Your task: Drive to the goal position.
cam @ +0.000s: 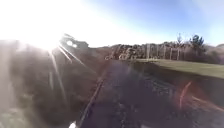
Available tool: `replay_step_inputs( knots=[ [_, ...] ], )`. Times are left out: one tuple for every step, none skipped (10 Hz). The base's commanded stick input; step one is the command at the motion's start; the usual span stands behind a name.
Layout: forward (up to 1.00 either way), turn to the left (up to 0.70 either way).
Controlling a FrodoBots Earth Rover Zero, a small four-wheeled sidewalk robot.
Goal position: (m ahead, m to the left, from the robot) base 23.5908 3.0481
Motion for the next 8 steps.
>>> replay_step_inputs(
  knots=[
    [0.64,0.0],
    [0.64,0.0],
    [0.65,0.0],
    [0.67,-0.23],
    [0.67,-0.13],
    [0.67,-0.03],
    [0.67,0.0],
    [0.67,0.0]
  ],
)
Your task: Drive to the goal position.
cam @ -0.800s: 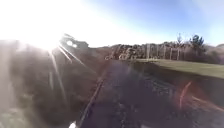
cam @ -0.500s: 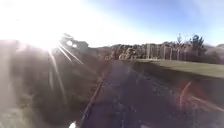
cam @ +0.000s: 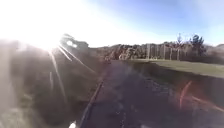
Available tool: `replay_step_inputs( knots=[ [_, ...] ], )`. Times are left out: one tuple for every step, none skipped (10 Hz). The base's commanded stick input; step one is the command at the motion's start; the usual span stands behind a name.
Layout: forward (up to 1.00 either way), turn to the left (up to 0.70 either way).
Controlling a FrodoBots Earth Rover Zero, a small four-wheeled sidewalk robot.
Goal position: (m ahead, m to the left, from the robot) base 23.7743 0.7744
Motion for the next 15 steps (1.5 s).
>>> replay_step_inputs(
  knots=[
    [0.67,0.0],
    [0.67,0.0],
    [0.67,0.0],
    [0.67,0.0],
    [0.67,0.0],
    [0.67,0.0],
    [0.67,0.0],
    [0.67,0.0],
    [0.67,0.0],
    [0.67,0.0],
    [0.67,0.0],
    [0.67,0.0],
    [0.67,0.0],
    [0.67,-0.01],
    [0.67,-0.08]
  ],
)
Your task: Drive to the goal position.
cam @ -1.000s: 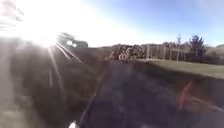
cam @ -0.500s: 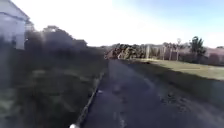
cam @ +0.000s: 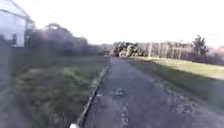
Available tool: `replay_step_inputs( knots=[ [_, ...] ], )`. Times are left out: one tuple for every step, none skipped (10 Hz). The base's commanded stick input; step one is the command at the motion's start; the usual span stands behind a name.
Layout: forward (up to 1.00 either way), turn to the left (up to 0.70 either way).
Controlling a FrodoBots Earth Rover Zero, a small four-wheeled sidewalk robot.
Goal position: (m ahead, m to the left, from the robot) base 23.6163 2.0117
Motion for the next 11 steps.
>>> replay_step_inputs(
  knots=[
    [0.67,-0.15],
    [0.67,-0.34],
    [0.67,-0.34],
    [0.67,-0.34],
    [0.67,-0.27],
    [0.68,-0.15],
    [0.68,-0.03],
    [0.68,0.0],
    [0.68,0.0],
    [0.68,0.0],
    [0.68,0.0]
  ],
)
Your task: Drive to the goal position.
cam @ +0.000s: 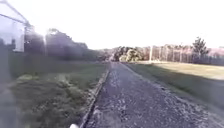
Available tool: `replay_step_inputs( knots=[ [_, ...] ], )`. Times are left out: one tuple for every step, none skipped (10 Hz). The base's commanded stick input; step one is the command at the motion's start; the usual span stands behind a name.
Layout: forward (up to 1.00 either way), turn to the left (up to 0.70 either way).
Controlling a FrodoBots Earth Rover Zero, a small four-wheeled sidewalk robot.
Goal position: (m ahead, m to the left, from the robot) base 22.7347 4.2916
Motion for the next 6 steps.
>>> replay_step_inputs(
  knots=[
    [0.68,0.0],
    [0.68,0.0],
    [0.68,0.0],
    [0.68,0.0],
    [0.68,0.0],
    [0.68,0.0]
  ],
)
